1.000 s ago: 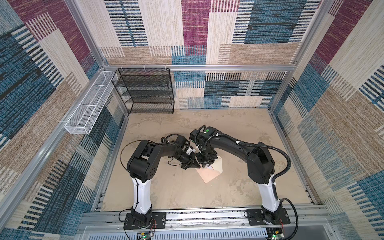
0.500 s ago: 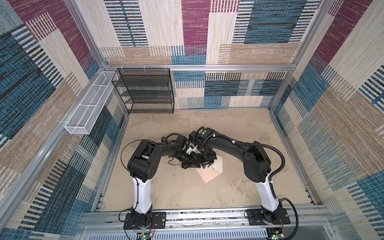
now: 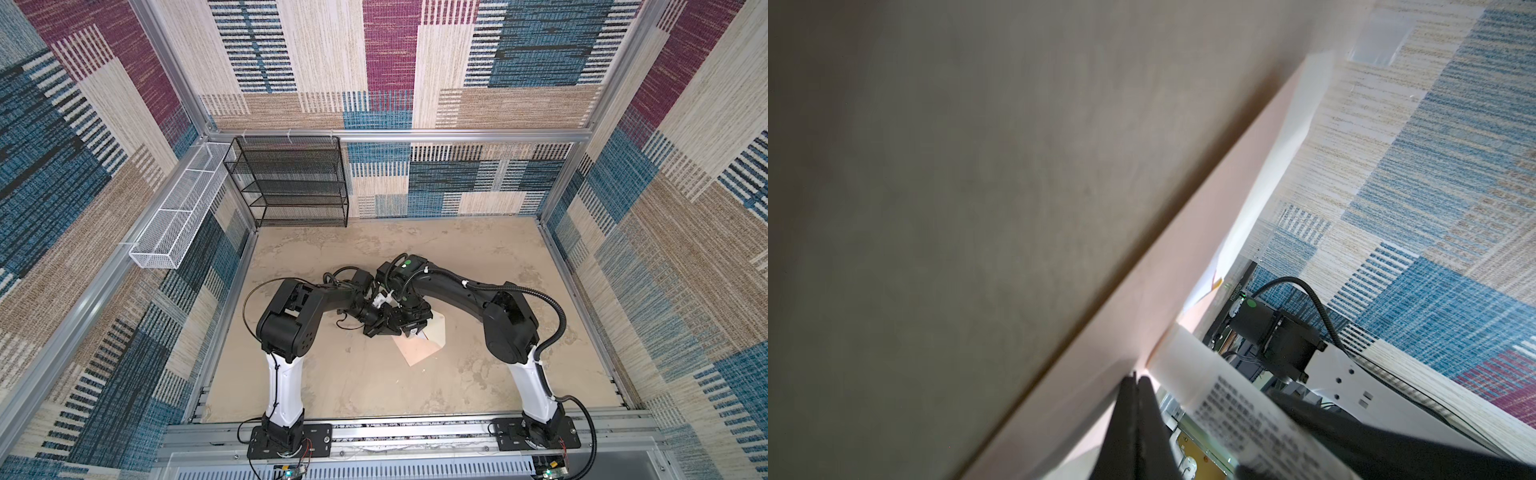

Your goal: Place the letter into the envelope and seal it

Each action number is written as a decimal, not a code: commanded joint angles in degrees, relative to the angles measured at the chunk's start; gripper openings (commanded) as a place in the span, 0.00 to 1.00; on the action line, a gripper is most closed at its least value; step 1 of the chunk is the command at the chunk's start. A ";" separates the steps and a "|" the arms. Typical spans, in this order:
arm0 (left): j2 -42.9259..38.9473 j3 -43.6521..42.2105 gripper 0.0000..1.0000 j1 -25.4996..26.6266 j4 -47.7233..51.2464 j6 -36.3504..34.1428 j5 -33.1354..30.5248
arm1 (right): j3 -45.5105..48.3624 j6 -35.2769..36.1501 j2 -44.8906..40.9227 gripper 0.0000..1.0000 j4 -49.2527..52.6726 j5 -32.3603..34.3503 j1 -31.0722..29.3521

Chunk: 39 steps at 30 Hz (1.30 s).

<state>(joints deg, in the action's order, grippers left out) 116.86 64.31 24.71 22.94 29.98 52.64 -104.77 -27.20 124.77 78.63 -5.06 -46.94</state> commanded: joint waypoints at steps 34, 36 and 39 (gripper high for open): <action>3.64 2.82 0.00 -0.45 9.32 0.04 -9.42 | 0.97 -3.40 -10.06 0.00 -1.70 -1.10 3.64; 3.46 2.72 0.00 -0.50 9.38 0.03 -9.44 | 0.26 -3.00 -8.50 0.00 -1.73 -0.84 3.70; 3.13 2.60 0.00 -0.50 9.37 0.08 -9.53 | -1.45 -2.11 -5.57 0.00 -1.73 -0.83 3.62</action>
<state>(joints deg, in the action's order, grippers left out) 119.17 67.70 24.25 25.69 27.05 53.69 -105.01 -29.69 117.54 77.32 -5.98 -43.16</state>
